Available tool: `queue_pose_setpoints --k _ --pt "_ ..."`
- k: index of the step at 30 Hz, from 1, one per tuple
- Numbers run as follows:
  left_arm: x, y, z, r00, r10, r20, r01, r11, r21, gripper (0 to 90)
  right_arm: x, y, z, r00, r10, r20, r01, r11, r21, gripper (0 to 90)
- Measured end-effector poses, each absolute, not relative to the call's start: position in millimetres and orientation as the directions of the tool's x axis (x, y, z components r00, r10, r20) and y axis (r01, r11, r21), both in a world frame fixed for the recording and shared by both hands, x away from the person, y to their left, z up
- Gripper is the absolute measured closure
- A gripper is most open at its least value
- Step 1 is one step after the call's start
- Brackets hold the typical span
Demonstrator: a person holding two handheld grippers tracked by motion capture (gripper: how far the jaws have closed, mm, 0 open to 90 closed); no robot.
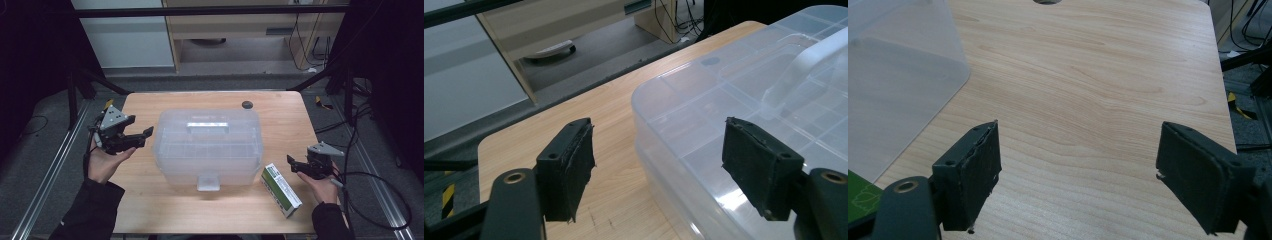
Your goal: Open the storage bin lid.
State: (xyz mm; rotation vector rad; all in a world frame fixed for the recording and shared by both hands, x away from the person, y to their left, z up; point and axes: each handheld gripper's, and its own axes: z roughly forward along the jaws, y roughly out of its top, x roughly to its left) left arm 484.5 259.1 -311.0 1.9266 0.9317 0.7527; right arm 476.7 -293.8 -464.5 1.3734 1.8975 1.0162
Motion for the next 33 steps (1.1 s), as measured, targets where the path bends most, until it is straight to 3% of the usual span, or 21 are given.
queue_pose_setpoints --k 12,19,33 --pt "490 245 -303 0.547 0.802 0.241 0.299 -0.457 0.838 28.5 476 -294 -466 -0.312 0.95 -0.027 0.513 0.193 0.836 18.3" --pt "497 233 -295 0.601 0.745 0.29 0.251 -0.521 0.816 29.2 476 -294 -467 -0.318 0.948 -0.026 0.514 0.195 0.835 18.1" --pt "497 215 -281 0.669 0.667 0.327 0.239 -0.61 0.756 33.7 476 -295 -467 -0.318 0.948 -0.021 0.52 0.193 0.832 18.0"
